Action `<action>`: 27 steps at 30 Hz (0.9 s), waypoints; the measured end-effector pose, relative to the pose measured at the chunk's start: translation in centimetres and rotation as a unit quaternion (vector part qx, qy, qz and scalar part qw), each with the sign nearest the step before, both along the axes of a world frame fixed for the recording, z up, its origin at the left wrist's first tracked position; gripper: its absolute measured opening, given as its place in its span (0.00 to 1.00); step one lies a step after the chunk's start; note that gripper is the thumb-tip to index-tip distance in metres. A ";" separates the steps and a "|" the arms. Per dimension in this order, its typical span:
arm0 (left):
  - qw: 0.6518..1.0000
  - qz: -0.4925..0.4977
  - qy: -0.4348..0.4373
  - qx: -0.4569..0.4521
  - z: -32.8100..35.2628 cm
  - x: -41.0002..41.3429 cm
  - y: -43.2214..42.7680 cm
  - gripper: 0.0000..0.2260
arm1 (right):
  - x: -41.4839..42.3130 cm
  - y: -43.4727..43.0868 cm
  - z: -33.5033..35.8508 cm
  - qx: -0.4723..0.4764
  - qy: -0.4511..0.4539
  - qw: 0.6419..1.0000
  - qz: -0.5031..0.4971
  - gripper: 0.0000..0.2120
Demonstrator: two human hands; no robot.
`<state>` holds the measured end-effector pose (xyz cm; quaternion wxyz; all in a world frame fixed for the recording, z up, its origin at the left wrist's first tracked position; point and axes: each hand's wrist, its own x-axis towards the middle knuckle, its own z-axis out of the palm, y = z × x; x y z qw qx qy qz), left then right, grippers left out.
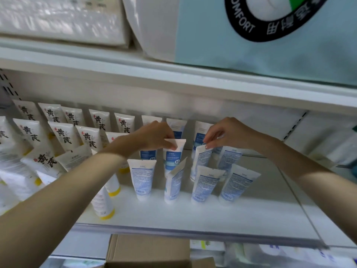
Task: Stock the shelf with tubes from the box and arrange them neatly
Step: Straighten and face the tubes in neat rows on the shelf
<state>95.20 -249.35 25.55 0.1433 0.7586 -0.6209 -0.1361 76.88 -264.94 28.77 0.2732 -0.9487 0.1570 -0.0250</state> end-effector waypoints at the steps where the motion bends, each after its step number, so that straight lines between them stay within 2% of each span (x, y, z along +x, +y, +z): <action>1: 1.000 -0.002 0.006 -0.004 -0.1 0.0 0.1 0.10 | 0.1 0.1 -0.2 -0.001 0.001 1.000 -0.003 0.05; 9: 1.000 -0.003 0.014 -0.023 -0.5 0.0 0.4 0.08 | 0.7 1.0 -1.3 -0.071 -0.001 0.997 -0.024 0.02; 15: 0.999 0.006 0.012 -0.031 -0.8 0.0 0.4 0.09 | 0.8 1.8 -1.8 -0.083 -0.025 0.994 -0.062 0.08; 20: 1.000 0.016 -0.009 -0.018 -0.5 0.0 -0.1 0.10 | 0.5 2.1 -2.0 -0.090 -0.047 0.990 -0.096 0.09; 25: 1.000 0.014 -0.016 -0.004 -0.4 -0.1 -0.4 0.09 | 0.1 2.0 -1.3 -0.024 -0.024 0.993 -0.109 0.02; 27: 1.000 0.011 -0.016 -0.008 -0.4 0.0 -0.3 0.09 | -0.2 1.5 -0.8 -0.017 0.009 0.994 -0.103 0.07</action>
